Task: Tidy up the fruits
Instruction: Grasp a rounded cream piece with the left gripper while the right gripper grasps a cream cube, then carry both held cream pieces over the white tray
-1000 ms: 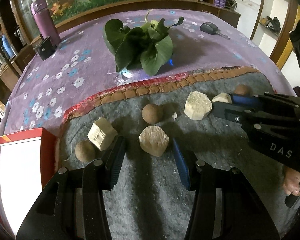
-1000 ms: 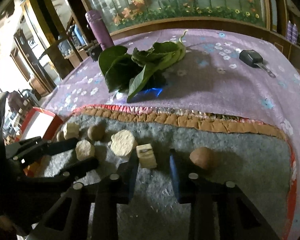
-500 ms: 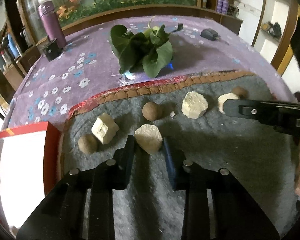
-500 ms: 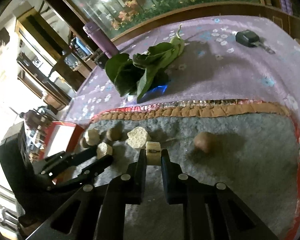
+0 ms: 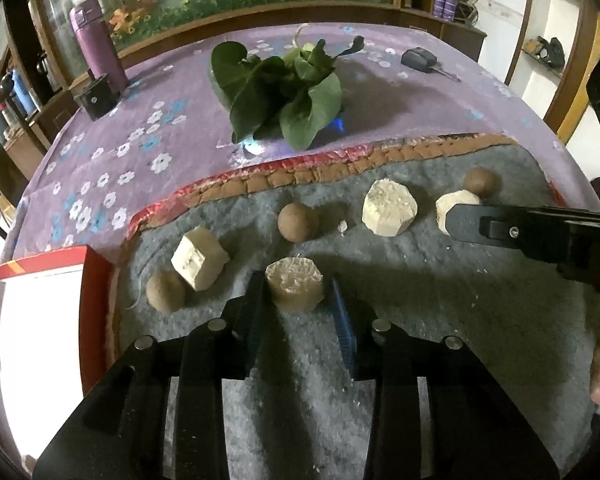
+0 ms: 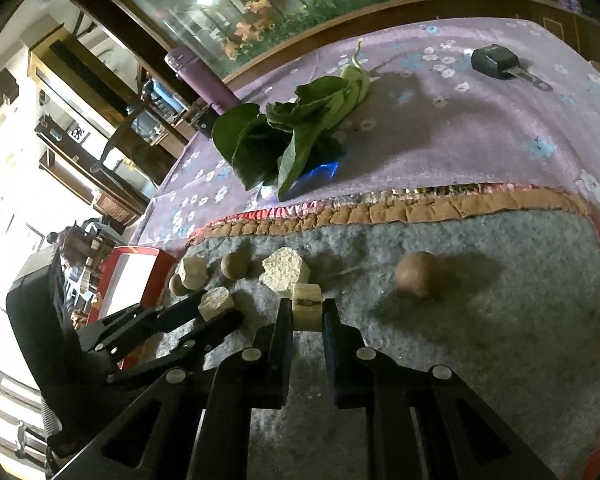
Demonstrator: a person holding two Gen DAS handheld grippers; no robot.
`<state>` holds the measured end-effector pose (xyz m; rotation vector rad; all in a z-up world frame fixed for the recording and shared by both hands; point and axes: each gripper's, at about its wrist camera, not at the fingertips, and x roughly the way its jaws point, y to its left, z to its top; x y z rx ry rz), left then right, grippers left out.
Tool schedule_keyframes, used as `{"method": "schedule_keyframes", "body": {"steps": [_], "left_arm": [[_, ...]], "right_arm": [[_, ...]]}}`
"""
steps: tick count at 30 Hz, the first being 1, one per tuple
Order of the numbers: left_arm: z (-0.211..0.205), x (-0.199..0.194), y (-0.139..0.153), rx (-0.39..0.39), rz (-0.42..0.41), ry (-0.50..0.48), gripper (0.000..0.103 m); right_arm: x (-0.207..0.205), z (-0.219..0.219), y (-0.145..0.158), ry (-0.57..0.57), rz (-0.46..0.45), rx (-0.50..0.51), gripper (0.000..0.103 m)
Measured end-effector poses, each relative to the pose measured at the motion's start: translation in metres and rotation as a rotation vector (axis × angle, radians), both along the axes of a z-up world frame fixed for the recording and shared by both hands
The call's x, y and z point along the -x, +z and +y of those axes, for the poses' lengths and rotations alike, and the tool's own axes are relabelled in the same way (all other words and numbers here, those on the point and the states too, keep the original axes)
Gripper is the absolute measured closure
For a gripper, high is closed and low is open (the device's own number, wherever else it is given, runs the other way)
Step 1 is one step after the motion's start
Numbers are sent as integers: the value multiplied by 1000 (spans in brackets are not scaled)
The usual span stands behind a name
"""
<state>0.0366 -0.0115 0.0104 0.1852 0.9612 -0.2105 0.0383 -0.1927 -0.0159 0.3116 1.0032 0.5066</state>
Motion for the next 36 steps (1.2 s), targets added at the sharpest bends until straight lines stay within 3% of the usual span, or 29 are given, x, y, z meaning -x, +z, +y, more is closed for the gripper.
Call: {"method": "schedule_keyframes", "body": {"steps": [10, 19, 27, 36], "left_arm": [[6, 15, 6, 25, -54, 28, 76], [47, 59, 42, 80, -155, 118, 76], [115, 104, 60, 64, -213, 256, 76], [175, 124, 51, 45, -204, 369, 76]], "right_arm": [[2, -2, 2, -1, -14, -9, 89], [10, 16, 2, 39, -30, -16, 89], [36, 87, 16, 157, -67, -9, 89], [62, 197, 29, 344, -126, -7, 89]]}}
